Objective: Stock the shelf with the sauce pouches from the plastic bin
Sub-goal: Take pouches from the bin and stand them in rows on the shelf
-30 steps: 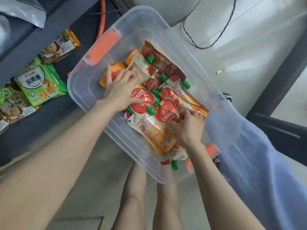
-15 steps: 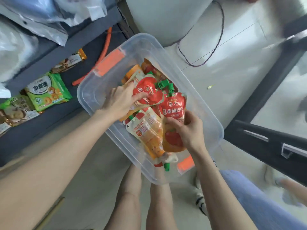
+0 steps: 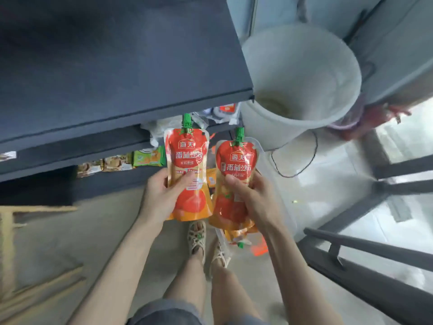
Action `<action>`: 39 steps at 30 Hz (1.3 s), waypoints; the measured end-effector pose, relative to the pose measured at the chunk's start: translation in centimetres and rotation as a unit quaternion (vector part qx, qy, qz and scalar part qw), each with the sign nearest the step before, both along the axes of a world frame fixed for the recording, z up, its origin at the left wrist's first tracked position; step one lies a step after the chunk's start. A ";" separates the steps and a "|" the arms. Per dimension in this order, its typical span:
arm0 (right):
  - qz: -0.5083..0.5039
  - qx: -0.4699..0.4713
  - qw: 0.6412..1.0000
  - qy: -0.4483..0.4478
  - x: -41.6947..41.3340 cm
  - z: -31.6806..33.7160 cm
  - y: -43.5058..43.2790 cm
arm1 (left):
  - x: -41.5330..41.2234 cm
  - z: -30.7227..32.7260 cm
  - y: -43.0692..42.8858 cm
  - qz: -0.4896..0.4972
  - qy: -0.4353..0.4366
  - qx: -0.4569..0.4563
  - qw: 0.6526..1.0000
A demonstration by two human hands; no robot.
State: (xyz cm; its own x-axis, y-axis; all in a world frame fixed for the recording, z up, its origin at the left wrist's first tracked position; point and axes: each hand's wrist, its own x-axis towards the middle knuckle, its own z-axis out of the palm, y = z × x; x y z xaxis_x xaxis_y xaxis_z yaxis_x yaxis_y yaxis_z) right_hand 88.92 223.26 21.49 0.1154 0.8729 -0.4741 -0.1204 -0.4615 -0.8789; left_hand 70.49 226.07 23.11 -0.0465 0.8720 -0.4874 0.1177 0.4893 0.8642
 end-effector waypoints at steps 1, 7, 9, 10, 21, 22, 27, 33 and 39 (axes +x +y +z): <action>0.020 0.020 1.000 -0.007 -1.0 1.8 0.2 | -1.2 1.8 -0.6 0.022 0.003 0.010 1.000; 0.120 0.112 0.986 -0.014 -8.3 11.9 2.7 | -8.6 11.6 -2.5 0.126 -0.011 0.085 0.988; 0.145 0.145 0.979 -0.010 -11.9 15.0 3.6 | -11.8 14.3 -3.1 0.160 -0.022 0.124 0.979; 0.156 0.162 0.974 -0.012 -13.5 16.3 4.0 | -13.2 15.3 -3.2 0.169 -0.026 0.139 0.975; 0.154 0.264 0.952 -0.001 -32.1 24.2 8.4 | -30.9 22.8 0.2 0.167 -0.047 0.245 0.954; 0.149 0.270 0.951 -0.003 -33.8 24.5 8.8 | -32.5 23.2 0.8 0.162 -0.045 0.252 0.953; 0.117 0.293 0.949 -0.020 -40.1 26.0 10.7 | -38.9 24.5 3.3 0.141 -0.041 0.271 0.951; 0.101 0.314 0.944 -0.026 -44.5 27.8 13.0 | -43.3 25.5 6.4 0.135 -0.037 0.288 0.947; 0.060 0.322 0.944 -0.043 -46.6 28.7 17.0 | -45.4 26.4 11.3 0.131 -0.019 0.332 0.934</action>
State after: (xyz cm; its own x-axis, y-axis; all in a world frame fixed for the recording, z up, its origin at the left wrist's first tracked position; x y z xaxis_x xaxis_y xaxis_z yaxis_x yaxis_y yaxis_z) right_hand 42.29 240.28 50.16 0.0114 0.9860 0.1662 -0.0169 0.1664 -0.9859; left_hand 25.09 237.34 49.52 -0.2949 0.9436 0.1505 0.0317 -0.1477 0.9885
